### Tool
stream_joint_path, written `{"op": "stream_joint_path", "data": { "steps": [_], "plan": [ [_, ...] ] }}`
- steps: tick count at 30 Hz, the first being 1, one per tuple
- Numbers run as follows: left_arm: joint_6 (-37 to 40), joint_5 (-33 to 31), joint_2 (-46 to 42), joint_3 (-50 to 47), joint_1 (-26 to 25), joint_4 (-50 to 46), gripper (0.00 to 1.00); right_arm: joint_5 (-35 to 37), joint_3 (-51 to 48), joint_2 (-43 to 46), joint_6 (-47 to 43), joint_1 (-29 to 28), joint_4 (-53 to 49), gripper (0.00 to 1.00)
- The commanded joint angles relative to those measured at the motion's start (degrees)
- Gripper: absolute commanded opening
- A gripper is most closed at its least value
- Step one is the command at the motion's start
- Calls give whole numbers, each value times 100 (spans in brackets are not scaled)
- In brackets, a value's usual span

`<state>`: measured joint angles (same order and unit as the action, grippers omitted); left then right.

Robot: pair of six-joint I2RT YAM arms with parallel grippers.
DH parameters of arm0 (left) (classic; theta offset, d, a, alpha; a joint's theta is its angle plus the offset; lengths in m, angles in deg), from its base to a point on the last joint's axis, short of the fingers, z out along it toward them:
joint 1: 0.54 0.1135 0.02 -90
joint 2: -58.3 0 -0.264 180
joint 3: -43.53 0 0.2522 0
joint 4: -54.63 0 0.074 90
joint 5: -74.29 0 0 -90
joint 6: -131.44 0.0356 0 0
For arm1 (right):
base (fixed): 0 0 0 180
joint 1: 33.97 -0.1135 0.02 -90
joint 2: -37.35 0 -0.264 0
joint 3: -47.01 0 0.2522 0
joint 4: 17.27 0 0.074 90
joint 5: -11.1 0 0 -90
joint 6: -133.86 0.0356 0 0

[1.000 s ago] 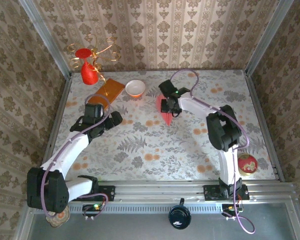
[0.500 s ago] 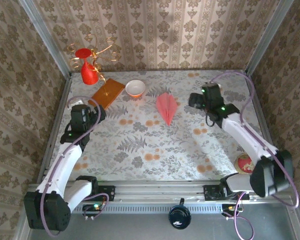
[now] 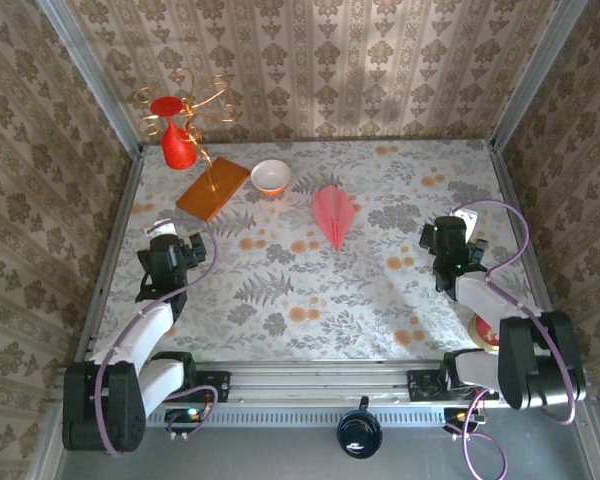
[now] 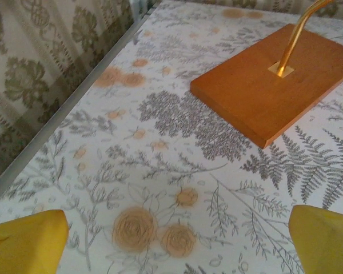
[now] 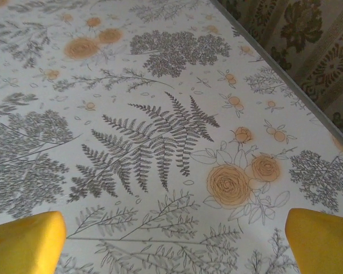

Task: Fold a paper plane with a square sheet of paper (pick it up from the middle)
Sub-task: Reset both arms

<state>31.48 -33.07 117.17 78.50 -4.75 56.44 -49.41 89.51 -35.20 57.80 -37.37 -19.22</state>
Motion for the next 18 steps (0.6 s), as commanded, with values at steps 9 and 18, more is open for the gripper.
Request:
{"op": "stream_joint_path", "data": {
  "steps": [9,18],
  "plan": [
    [751,1877,1305,-473,616,2906,100,-1524,-472,-899,-718,287,2989,100],
    [829,2529,2146,-337,923,3689,100,-2150,-657,-1482,-981,274,3888,100]
  ]
}}
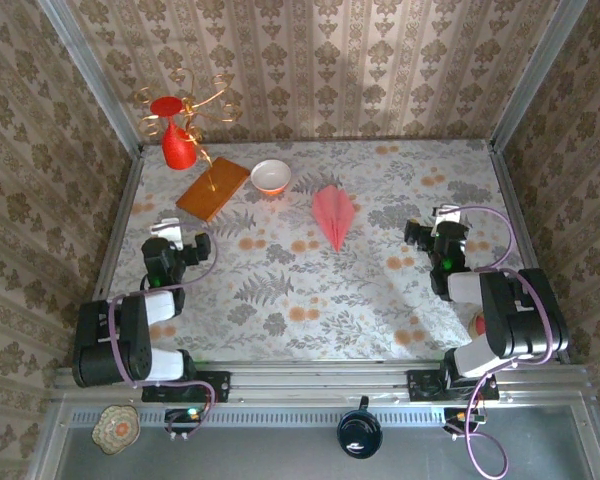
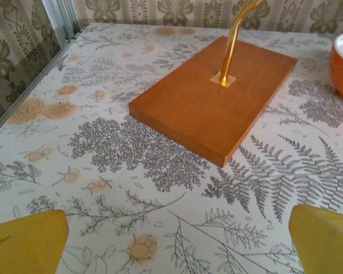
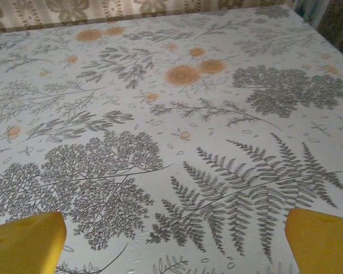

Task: Fold a paper plane with a square sheet of paper (pick it up from the middle)
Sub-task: Reset both arms

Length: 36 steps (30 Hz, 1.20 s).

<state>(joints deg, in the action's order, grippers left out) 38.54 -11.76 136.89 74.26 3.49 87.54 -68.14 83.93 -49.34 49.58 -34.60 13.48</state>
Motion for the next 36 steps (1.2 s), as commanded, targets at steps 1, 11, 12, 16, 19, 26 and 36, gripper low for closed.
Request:
{"op": "stream_joint_path", "data": {
  "steps": [1,11,12,16,19,26,36],
  "plan": [
    [145,433,302,133,98,641,100,-268,-93,-69,-158,1,611,100],
    [484,165,968,523,-231,500,100,-154,11,-101,-246,-87,452,100],
    [610,-116,1030,588,-380,491,100,-156,9,-98,-249,-87,453,100],
    [626,-403,998,623,-483,341,100,-154,5,-95,-247,-95,458,100],
    [632,-429,1010,614,-496,367,100,-156,5,-93,-246,-96,462,100],
    [666,-447,1009,607,-526,395,100,-154,-4,-93,-246,-96,462,100],
    [641,-351,1010,623,-474,360,100,-148,5,-93,-246,-96,453,100]
  ]
}}
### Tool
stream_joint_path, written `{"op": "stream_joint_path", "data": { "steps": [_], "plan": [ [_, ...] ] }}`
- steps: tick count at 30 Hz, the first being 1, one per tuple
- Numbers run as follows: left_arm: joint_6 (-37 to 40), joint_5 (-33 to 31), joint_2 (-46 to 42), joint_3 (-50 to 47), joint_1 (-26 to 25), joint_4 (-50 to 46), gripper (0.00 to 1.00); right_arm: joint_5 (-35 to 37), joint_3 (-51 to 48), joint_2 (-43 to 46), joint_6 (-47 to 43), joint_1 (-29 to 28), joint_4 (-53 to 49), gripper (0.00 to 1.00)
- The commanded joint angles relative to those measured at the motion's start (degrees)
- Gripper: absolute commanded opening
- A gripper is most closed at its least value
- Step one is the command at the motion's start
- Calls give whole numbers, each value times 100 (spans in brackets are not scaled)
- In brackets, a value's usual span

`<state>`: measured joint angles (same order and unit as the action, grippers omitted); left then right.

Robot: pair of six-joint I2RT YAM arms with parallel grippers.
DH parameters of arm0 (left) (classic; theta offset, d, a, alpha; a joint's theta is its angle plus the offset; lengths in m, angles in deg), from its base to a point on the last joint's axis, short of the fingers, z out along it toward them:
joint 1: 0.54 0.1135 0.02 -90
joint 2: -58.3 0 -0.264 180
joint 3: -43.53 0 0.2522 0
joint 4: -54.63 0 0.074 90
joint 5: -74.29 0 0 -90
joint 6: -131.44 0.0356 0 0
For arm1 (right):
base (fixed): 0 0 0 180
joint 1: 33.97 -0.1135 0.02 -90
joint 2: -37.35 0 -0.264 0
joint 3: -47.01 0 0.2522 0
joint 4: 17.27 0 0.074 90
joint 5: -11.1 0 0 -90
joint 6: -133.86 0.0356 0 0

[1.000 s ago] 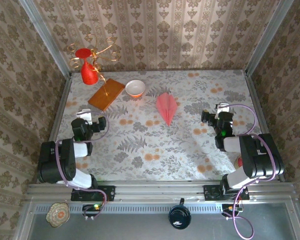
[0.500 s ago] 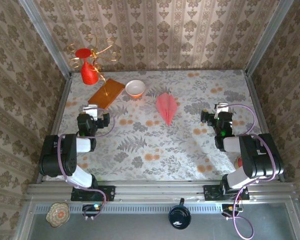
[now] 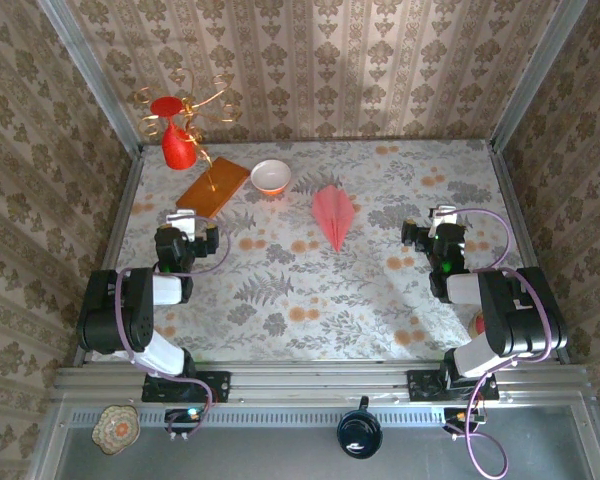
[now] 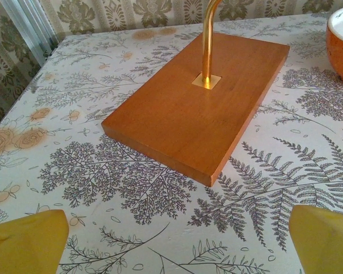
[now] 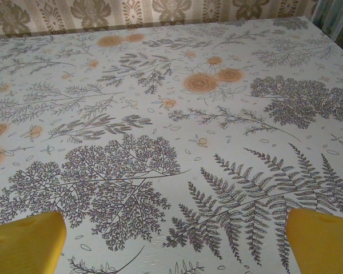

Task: Fold a paper plane with a square sheet of paper (pick it up from the middle)
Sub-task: Reset both arms

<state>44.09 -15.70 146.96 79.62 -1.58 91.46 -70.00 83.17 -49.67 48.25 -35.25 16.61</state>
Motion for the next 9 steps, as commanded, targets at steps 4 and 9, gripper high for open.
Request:
{"op": "stream_joint_path", "data": {
  "steps": [4,9],
  "plan": [
    [86,44,2,105,34,-75,100,40,83,-61,-114,-30,141,100],
    [77,43,2,96,34,-49,100,11,37,-43,-117,-30,208,100]
  ]
}}
